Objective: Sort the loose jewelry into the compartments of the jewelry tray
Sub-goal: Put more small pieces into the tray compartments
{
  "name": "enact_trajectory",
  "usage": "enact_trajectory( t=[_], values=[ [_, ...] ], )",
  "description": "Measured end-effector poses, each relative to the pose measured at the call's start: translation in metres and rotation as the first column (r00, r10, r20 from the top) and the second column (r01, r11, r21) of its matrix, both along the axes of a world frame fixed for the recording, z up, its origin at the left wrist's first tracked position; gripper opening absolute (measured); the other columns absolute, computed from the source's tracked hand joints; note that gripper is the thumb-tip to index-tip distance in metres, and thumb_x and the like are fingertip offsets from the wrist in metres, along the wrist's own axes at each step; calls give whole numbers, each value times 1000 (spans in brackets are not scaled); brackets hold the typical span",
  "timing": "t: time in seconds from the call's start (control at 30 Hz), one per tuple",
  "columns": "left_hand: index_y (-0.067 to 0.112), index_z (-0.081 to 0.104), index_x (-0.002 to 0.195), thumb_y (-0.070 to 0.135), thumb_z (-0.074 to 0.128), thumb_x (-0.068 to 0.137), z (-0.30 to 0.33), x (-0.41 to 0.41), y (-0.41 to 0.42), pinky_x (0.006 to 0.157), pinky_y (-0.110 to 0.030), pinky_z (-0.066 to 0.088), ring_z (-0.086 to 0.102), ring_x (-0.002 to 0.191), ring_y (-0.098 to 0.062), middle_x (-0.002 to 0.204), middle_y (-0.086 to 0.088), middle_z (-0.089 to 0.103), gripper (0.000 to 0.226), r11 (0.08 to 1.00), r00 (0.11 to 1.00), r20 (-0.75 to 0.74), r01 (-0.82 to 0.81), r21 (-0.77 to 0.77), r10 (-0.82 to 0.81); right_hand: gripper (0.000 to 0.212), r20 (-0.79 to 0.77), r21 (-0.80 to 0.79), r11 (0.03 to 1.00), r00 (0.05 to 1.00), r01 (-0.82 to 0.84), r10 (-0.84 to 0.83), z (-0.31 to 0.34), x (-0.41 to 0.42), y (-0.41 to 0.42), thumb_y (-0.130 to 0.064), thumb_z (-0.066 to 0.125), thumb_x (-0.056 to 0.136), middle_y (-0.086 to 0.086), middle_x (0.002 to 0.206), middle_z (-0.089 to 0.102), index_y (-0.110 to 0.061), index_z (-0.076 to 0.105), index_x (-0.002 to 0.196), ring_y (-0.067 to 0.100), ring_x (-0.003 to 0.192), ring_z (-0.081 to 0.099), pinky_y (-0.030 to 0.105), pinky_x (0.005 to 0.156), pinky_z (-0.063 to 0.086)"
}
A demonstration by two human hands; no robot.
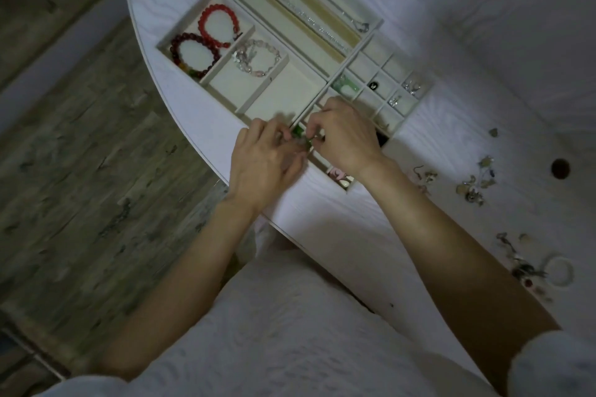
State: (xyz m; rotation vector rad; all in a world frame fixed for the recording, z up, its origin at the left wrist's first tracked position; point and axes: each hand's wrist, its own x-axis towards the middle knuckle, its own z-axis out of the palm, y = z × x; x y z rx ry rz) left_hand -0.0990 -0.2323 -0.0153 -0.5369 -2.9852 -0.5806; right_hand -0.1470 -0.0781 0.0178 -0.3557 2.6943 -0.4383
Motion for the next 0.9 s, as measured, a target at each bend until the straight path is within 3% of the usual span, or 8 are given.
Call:
enact_trajectory(
  t=[0.27,0.5,0.73,0.9],
  values=[
    [15,73,94,35,53,90,1,-10,-7,72,-28,27,44,89,-23,97,-8,60,29,999,1000,-24,-6,32,7,8,-69,-101,994,996,46,-53,-3,9,3,-10,65,84,7,100,56,-14,71,87,23,94,53,30,64,43],
    [17,72,103,30,54,88,-5,-1,-18,74,-28,28,42,93,-24,101,-10,59,27,996,999,24,-40,83,38,15,-91,-183,978,989,98,-116,-7,16,9,-7,64,85,9,106,57,-10,70,99,25,97,55,32,72,47],
    [15,71,105,28,54,87,-3,-1,-14,76,-29,30,43,95,-24,104,-11,60,27,992,999,35,-30,122,26,12,-183,-202,979,982,11,-48,-8,26,14,-8,63,85,10,92,57,-9,72,93,26,84,56,36,59,51],
    [13,69,108,25,56,89,21,-5,11,78,-34,42,54,90,-25,101,-7,63,25,968,995,70,55,244,-74,15,-287,-259,956,934,138,-213,9,57,45,-9,59,85,10,93,59,-10,70,94,27,88,56,37,74,47]
  ],
)
